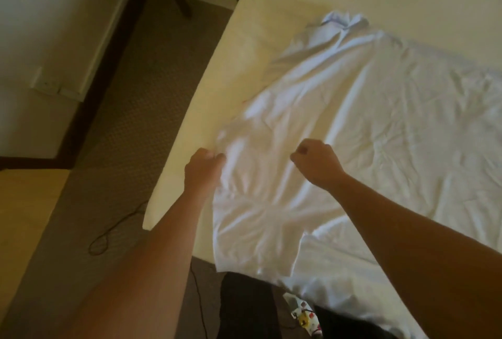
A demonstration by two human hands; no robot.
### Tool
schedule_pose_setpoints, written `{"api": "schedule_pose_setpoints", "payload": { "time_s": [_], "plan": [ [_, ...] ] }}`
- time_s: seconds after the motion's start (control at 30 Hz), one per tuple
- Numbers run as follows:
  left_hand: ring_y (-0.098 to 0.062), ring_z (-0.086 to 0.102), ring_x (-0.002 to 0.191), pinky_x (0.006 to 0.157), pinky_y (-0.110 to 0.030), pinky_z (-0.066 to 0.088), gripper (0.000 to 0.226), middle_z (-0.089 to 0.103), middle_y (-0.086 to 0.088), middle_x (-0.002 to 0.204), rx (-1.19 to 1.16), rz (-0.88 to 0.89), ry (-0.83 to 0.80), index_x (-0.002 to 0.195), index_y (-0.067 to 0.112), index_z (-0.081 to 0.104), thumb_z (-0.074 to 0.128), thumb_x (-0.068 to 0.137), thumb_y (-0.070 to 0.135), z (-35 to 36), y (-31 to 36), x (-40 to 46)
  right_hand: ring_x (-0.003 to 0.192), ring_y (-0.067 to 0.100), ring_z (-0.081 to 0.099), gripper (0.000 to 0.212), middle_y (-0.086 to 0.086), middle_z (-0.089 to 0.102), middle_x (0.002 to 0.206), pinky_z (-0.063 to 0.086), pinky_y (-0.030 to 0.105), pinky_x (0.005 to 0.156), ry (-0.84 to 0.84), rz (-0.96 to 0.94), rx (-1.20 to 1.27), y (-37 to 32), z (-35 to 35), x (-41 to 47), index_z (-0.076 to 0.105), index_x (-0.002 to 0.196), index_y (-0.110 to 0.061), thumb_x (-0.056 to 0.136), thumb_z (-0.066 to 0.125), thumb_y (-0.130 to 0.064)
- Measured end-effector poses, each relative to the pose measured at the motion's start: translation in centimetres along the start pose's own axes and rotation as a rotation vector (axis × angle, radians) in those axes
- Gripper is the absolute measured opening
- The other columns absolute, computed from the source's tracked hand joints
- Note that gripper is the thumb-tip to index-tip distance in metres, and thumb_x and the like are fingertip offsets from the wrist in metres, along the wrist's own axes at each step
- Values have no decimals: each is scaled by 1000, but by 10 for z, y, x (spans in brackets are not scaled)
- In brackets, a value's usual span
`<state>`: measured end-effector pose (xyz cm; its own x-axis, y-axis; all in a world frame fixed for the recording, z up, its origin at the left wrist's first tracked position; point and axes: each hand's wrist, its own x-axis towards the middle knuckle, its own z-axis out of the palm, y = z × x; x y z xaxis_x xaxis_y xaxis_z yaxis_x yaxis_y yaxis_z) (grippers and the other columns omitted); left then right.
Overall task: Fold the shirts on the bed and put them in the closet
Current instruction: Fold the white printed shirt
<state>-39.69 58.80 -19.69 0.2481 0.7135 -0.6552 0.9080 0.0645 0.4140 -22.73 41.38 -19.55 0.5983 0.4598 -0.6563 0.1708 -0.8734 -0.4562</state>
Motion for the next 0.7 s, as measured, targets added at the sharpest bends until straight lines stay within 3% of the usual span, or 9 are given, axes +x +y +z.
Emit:
{"api": "schedule_pose_setpoints", "payload": {
  "time_s": [0.1, 0.2, 0.3, 0.4, 0.47, 0.53, 0.6, 0.67, 0.7],
  "plan": [
    [-29, 63, 82, 66, -35, 43, 35, 65, -6, 82, -124, 15, 10, 97, 6, 65, 56, 97, 39, 6, 30, 24, 81, 22, 56, 10, -1, 60, 86, 40, 29, 71, 98, -135, -52, -34, -19, 39, 55, 86, -20, 96, 52, -21],
    [-33, 62, 92, 79, -38, 47, 37, 64, -10, 87, -232, -22, 20, 94, 7, 64, 59, 97, 43, 10, 49, 53, 86, 24, 59, 18, -1, 60, 92, 41, 31, 72, 192, -277, -156, -72, -32, 85, 57, 90, -21, 99, 43, -16],
    [-27, 58, 93, 77, -30, 39, 38, 62, -8, 93, -270, -65, 18, 102, 7, 69, 60, 97, 44, 11, 63, 73, 106, 26, 59, 29, 3, 61, 115, 49, 36, 83, 198, -370, -324, -105, -40, 124, 65, 116, -20, 97, 46, -10],
    [-25, 59, 86, 75, -32, 41, 42, 65, -2, 85, -288, -95, -4, 94, 10, 72, 65, 91, 51, 14, 65, 82, 120, 29, 50, 40, 7, 53, 128, 44, 43, 97, 142, -447, -670, -121, -39, 154, 57, 134, -24, 94, 53, -20],
    [-23, 55, 68, 66, -32, 42, 41, 61, 3, 67, -316, -114, -34, 74, 12, 68, 71, 81, 53, 15, 66, 86, 117, 27, 53, 33, 3, 57, 122, 35, 45, 101, 58, -454, -822, -129, -42, 166, 56, 126, -27, 93, 53, -28],
    [-20, 40, 52, 55, -29, 34, 45, 43, 9, 49, -330, -97, -68, 53, 13, 49, 74, 75, 43, 14, 66, 91, 112, 22, 58, 15, -3, 61, 112, 29, 46, 102, -51, -467, -932, -137, -46, 178, 54, 107, -29, 93, 53, -33],
    [-16, 31, 47, 45, -25, 28, 50, 32, 7, 47, -343, -52, -55, 52, 15, 38, 73, 85, 27, 10, 67, 92, 114, 22, 58, 14, -3, 62, 117, 33, 45, 103, -109, -464, -868, -143, -50, 186, 57, 105, -28, 93, 56, -35],
    [-13, 36, 47, 42, -22, 32, 45, 37, 1, 53, -383, -29, 28, 61, 3, 44, 67, 94, 24, 5, 67, 92, 114, 25, 57, 11, 0, 63, 117, 43, 42, 101, -44, -416, -537, -146, -56, 197, 60, 102, -26, 96, 58, -35],
    [-12, 40, 49, 48, -23, 36, 45, 40, 0, 56, -395, -19, 79, 64, 1, 47, 64, 97, 26, 4, 67, 92, 109, 26, 59, 8, 1, 64, 111, 46, 40, 96, 30, -385, -343, -146, -59, 202, 58, 98, -28, 96, 59, -35]
  ]
}}
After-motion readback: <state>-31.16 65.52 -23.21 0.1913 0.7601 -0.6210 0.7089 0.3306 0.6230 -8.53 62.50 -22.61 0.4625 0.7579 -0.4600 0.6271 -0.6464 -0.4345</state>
